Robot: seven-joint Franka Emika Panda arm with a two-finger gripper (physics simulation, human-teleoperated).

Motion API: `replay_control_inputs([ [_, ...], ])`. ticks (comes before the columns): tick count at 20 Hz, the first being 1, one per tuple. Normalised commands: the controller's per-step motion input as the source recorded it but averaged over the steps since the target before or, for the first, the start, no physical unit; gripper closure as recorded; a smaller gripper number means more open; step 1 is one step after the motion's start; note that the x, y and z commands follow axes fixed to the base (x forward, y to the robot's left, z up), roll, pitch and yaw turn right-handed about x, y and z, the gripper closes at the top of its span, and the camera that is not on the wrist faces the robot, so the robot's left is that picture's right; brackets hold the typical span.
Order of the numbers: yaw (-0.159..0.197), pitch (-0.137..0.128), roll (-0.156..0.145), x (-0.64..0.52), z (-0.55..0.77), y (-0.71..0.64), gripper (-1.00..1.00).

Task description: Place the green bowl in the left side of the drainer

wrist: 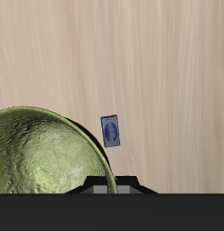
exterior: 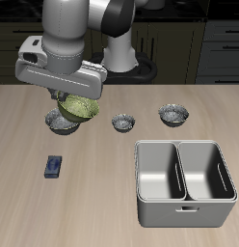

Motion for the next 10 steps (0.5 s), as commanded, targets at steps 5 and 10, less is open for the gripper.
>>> replay_control_inputs([
  [5, -0.007, -0.07, -0.026, -0.23, 0.49, 0.03, 1.0],
  [10, 0.004, -0.108, 0.02, -0.26, 0.51, 0.21, 1.0],
])
